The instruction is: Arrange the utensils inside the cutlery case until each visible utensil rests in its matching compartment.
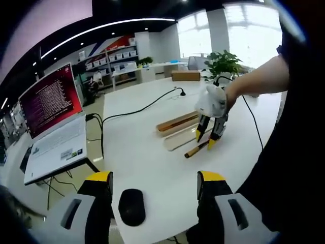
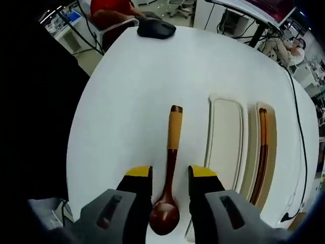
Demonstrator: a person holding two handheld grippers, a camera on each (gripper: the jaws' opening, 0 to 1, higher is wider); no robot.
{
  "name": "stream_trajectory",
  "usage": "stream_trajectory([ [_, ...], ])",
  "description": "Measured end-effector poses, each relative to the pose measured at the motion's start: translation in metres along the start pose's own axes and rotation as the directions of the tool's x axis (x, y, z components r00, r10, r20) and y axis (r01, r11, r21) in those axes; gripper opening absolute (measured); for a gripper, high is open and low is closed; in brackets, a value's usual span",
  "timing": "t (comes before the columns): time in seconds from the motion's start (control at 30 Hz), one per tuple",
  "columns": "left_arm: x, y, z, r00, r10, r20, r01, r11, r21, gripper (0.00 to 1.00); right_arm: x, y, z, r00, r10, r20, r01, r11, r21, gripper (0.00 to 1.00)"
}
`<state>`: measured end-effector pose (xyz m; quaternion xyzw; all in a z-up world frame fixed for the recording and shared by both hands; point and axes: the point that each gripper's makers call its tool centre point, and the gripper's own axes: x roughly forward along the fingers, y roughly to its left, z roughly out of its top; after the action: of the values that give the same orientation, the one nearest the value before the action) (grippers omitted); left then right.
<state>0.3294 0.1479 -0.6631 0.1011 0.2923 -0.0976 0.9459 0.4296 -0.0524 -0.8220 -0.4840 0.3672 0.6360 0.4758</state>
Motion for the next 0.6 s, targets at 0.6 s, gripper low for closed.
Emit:
stream_trajectory([
  [0.6, 0.017, -0.012, 0.019, 0.998, -0.063, 0.026, 0.061, 0.997, 0.054, 0.68, 0.002, -0.003, -0.001, 0.998, -0.01, -0.068, 0.012, 1.0, 0.023, 0.21],
])
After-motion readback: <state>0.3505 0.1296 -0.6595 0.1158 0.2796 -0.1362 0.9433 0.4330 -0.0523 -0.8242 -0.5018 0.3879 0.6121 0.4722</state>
